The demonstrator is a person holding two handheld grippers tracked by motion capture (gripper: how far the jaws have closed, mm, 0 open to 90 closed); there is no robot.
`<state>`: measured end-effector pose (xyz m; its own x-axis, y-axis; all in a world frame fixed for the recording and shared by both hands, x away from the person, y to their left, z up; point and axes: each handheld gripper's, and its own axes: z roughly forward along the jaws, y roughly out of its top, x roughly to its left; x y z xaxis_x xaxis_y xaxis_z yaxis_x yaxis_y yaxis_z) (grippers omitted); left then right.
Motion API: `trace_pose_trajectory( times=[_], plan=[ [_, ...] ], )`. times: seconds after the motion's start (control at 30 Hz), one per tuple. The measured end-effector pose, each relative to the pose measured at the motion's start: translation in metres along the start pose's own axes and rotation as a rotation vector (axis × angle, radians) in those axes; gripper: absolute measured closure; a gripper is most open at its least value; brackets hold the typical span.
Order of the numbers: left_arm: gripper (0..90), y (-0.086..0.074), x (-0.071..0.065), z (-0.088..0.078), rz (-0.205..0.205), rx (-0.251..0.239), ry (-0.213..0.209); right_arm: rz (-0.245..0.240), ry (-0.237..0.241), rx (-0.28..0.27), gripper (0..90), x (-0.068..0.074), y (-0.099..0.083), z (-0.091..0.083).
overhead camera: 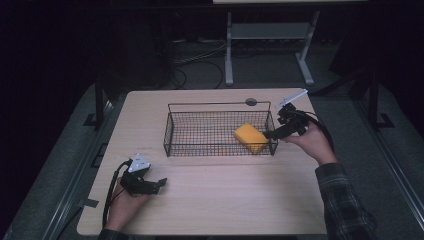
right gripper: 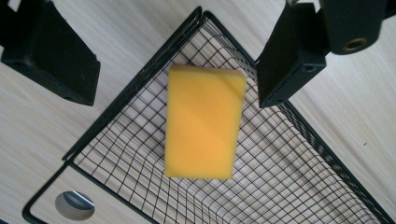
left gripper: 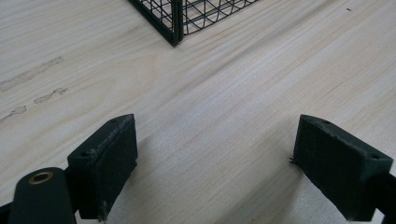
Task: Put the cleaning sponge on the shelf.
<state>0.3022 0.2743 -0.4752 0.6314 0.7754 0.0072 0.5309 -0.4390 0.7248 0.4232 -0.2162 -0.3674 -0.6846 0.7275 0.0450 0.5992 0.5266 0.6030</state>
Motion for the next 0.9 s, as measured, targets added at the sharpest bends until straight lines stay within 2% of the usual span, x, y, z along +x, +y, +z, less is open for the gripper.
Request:
trace_pose_trajectory(
  times=[0.47, 0.9],
  plan=[
    [12.9, 0.000, 0.000, 0.000, 0.001, 0.000, 0.000, 0.051, -0.018, -0.053, 8.0, 0.004, -0.036, -0.012],
    [12.8, 0.000, 0.000, 0.000, 0.000, 0.000, 0.000, 0.075, -0.033, -0.065, 3.2, 0.016, -0.073, -0.015]
  ],
)
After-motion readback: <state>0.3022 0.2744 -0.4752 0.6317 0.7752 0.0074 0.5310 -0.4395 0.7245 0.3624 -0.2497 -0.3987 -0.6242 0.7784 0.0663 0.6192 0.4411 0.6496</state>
